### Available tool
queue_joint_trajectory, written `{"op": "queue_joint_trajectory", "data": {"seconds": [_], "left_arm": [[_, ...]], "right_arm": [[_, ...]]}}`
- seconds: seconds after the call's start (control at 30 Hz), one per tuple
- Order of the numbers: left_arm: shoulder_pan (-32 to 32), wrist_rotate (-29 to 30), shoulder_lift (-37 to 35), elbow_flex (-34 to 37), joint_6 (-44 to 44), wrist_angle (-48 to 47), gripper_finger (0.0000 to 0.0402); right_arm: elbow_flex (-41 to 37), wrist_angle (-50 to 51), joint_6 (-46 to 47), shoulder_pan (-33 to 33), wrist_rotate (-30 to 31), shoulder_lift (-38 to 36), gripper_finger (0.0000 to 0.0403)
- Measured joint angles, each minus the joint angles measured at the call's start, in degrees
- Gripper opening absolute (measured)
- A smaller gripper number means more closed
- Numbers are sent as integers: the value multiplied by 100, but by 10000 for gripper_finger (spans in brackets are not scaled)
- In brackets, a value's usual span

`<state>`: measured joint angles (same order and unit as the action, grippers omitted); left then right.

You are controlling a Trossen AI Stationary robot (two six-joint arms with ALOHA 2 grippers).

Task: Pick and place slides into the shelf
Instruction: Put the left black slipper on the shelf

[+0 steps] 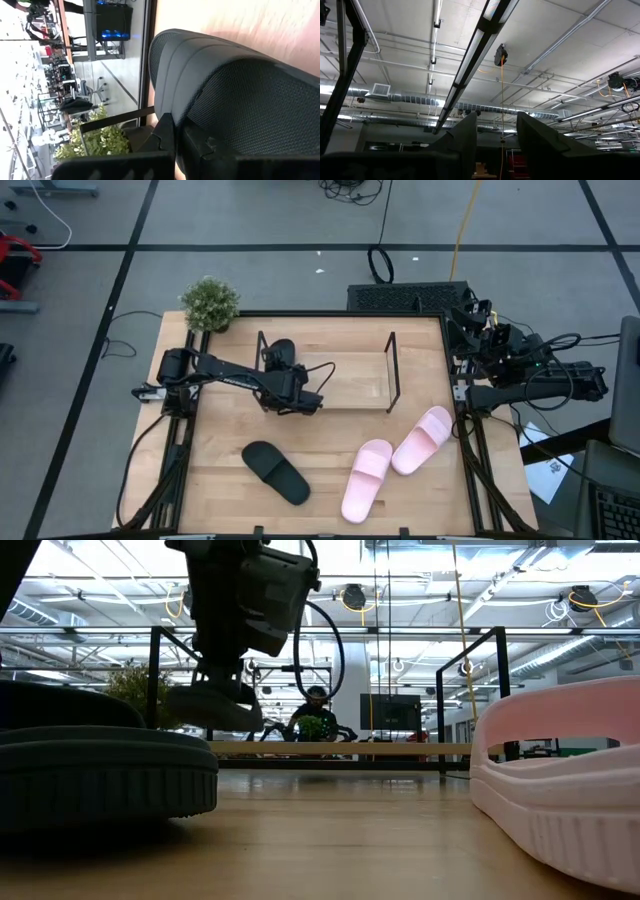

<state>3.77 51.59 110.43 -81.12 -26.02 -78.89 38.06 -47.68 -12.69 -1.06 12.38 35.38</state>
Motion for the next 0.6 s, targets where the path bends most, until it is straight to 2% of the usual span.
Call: {"op": "queue_joint_trajectory", "data": {"seconds": [0.6], "left_arm": [[-87, -46, 0, 183, 186, 446, 0]], "right_arm": [[0, 0, 2, 0, 0, 0, 128]]}}
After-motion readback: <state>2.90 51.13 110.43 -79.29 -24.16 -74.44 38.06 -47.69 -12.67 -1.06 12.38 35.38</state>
